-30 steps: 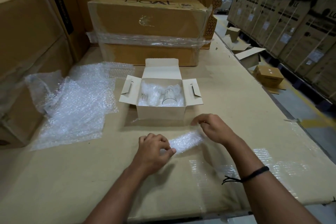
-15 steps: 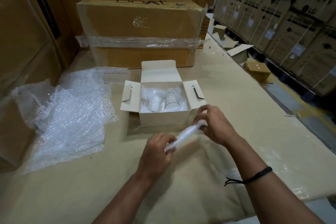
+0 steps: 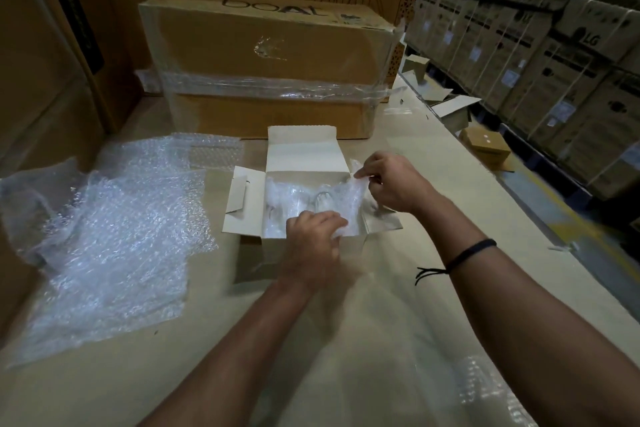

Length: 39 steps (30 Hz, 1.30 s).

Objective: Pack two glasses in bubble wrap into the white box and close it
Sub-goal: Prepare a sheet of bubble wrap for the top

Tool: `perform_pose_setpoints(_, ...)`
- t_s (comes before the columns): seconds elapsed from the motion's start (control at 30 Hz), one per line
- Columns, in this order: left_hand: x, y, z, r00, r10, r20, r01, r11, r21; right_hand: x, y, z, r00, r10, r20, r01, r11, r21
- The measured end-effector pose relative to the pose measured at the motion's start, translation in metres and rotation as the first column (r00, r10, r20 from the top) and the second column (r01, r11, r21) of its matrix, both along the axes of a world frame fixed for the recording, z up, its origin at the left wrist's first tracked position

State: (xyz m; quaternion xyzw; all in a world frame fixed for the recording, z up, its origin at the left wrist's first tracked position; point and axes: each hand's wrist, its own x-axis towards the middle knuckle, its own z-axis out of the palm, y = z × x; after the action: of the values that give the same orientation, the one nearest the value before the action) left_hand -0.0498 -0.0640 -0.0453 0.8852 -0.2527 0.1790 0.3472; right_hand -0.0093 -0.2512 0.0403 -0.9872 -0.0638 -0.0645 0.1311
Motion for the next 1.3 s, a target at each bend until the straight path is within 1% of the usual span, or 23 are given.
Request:
perform_pose_setpoints(0.1,0.009,-0.013,0.01,0.981,-0.007,-0.196,0.036,0.988,0.148,0.017,-0.002,-0.001,0.994,0.057,-0.088,-0.061,0.997,-0.044)
perform_pose_setpoints(0.2,0.015,-0.023,0.021,0.945,-0.029,-0.326,0.135,0.942,0.309,0.031,0.003,-0.01,0.983,0.103,-0.153,-0.127,0.98,-0.15)
perform_pose_setpoints(0.3,0.02,-0.027,0.029,0.898,-0.061,-0.436,0.244,0.893,0.377,0.041,0.006,-0.022,0.972,0.151,-0.179,-0.19,0.956,-0.224)
perform_pose_setpoints(0.4,0.023,-0.025,0.033,0.86,-0.083,-0.504,0.315,0.863,0.394,0.048,0.009,-0.028,0.965,0.203,-0.165,-0.252,0.89,-0.38)
perform_pose_setpoints(0.43,0.022,-0.023,0.032,0.863,-0.091,-0.496,0.315,0.866,0.388,0.05,0.011,-0.028,0.964,0.201,-0.172,-0.257,0.87,-0.422)
perform_pose_setpoints(0.47,0.021,-0.021,0.031,0.887,-0.096,-0.452,0.284,0.884,0.37,0.051,0.012,-0.029,0.964,0.193,-0.182,-0.256,0.855,-0.451)
perform_pose_setpoints(0.53,0.018,-0.019,0.027,0.956,-0.082,-0.28,0.162,0.947,0.276,0.051,0.015,-0.031,0.965,0.185,-0.183,-0.253,0.835,-0.489)
perform_pose_setpoints(0.57,0.017,-0.018,0.025,0.973,-0.066,-0.222,0.12,0.964,0.237,0.051,0.015,-0.032,0.966,0.189,-0.175,-0.253,0.827,-0.502)
perform_pose_setpoints(0.6,0.016,-0.018,0.024,0.974,-0.057,-0.22,0.11,0.965,0.237,0.049,0.015,-0.033,0.967,0.193,-0.167,-0.252,0.826,-0.505)
perform_pose_setpoints(0.63,0.016,-0.018,0.024,0.963,-0.057,-0.262,0.132,0.951,0.278,0.048,0.015,-0.033,0.967,0.199,-0.156,-0.251,0.829,-0.5)
perform_pose_setpoints(0.7,0.017,-0.019,0.025,0.921,-0.054,-0.386,0.218,0.892,0.396,0.046,0.014,-0.032,0.968,0.216,-0.126,-0.25,0.845,-0.472)
perform_pose_setpoints(0.8,0.021,-0.022,0.029,0.878,-0.042,-0.476,0.289,0.84,0.459,0.041,0.008,-0.025,0.965,0.23,-0.123,-0.261,0.866,-0.427)
perform_pose_setpoints(0.87,0.022,-0.025,0.032,0.868,-0.032,-0.496,0.309,0.816,0.489,0.035,0.007,-0.018,0.961,0.208,-0.184,-0.272,0.836,-0.477)
perform_pose_setpoints(0.93,0.02,-0.027,0.034,0.868,-0.036,-0.496,0.327,0.792,0.516,0.031,0.009,-0.015,0.953,0.166,-0.255,-0.286,0.773,-0.566)
perform_pose_setpoints(0.97,0.018,-0.026,0.033,0.875,-0.04,-0.482,0.32,0.795,0.515,0.029,0.011,-0.015,0.945,0.149,-0.29,-0.3,0.742,-0.599)
perform_pose_setpoints(1.0,0.016,-0.024,0.032,0.892,-0.044,-0.451,0.291,0.818,0.496,0.028,0.013,-0.016,0.937,0.136,-0.322,-0.319,0.708,-0.63)
perform_pose_setpoints(1.03,0.013,-0.022,0.029,0.915,-0.043,-0.401,0.237,0.862,0.448,0.027,0.014,-0.017,0.928,0.125,-0.35,-0.339,0.671,-0.659)
perform_pose_setpoints(1.1,0.009,-0.018,0.023,0.957,-0.017,-0.288,0.104,0.951,0.291,0.027,0.018,-0.021,0.912,0.09,-0.401,-0.366,0.62,-0.694)
perform_pose_setpoints(1.13,0.008,-0.017,0.02,0.967,0.001,-0.256,0.063,0.969,0.241,0.028,0.02,-0.023,0.903,0.07,-0.425,-0.375,0.615,-0.694)
perform_pose_setpoints(1.17,0.009,-0.016,0.018,0.97,0.008,-0.244,0.052,0.97,0.238,0.028,0.021,-0.023,0.894,0.057,-0.445,-0.38,0.623,-0.684)
perform_pose_setpoints(1.2,0.008,-0.015,0.017,0.969,-0.001,-0.247,0.07,0.959,0.274,0.028,0.021,-0.022,0.888,0.052,-0.456,-0.379,0.643,-0.665)
perform_pose_setpoints(1.27,0.008,-0.015,0.017,0.96,-0.037,-0.277,0.145,0.914,0.379,0.029,0.02,-0.019,0.899,0.063,-0.433,-0.341,0.72,-0.604)
perform_pose_setpoints(1.3,0.009,-0.015,0.018,0.952,-0.046,-0.302,0.177,0.888,0.425,0.03,0.019,-0.017,0.915,0.081,-0.395,-0.31,0.77,-0.558)
